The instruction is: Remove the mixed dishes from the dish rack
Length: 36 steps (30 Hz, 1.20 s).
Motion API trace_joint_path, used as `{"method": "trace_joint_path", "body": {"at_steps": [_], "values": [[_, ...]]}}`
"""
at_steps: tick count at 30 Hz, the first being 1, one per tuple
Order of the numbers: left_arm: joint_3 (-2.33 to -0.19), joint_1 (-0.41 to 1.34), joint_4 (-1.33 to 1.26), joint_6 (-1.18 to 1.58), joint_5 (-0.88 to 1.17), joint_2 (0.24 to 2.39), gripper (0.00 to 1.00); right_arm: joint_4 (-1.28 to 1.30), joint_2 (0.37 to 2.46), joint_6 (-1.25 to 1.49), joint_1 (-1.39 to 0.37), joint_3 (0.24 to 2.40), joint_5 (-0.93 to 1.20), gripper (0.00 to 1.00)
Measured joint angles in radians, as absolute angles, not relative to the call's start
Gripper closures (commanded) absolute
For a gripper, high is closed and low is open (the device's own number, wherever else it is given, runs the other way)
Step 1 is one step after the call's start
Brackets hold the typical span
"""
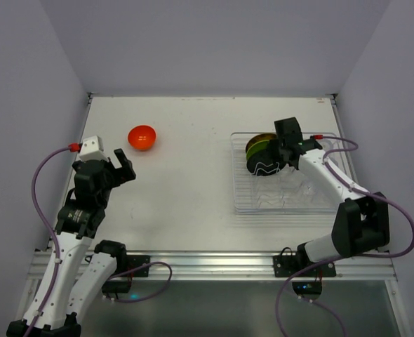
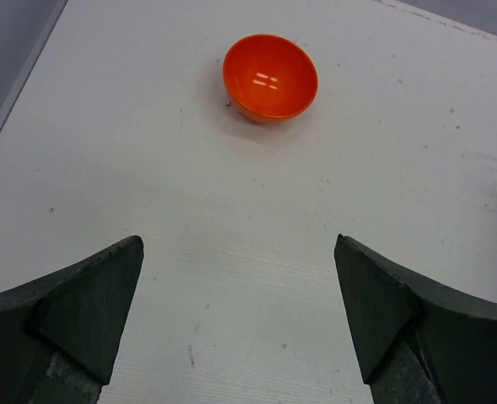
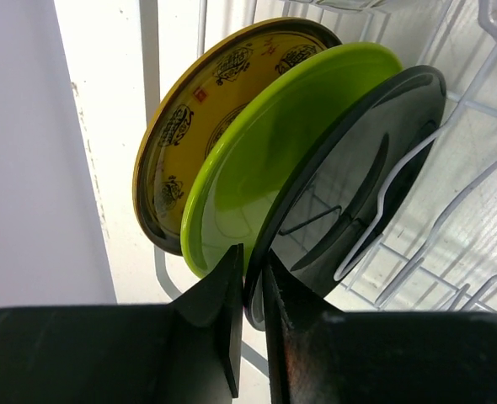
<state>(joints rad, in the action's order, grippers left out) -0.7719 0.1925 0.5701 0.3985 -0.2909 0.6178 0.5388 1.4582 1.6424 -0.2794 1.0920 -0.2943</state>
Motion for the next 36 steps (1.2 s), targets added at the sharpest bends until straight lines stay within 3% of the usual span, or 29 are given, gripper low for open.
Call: {"method": "trace_joint_path", "body": {"at_steps": [5, 10, 36], "values": [[-0.772, 0.192, 0.570, 0.398, -0.289, 0.618, 0.00, 0.561, 1.441, 1.641, -0.279, 1.092, -0.293, 0.88], [-0.772, 0.193, 0.570, 0.397, -0.284, 0.619, 0.00, 0.569, 1.430, 1.648, -0.278, 1.088, -0.271, 1.00], [-0.772, 0.204, 0.569, 0.396, -0.275, 0.619, 0.00, 0.473, 1.174, 1.550, -0.274, 1.001, -0.228, 1.00]]}}
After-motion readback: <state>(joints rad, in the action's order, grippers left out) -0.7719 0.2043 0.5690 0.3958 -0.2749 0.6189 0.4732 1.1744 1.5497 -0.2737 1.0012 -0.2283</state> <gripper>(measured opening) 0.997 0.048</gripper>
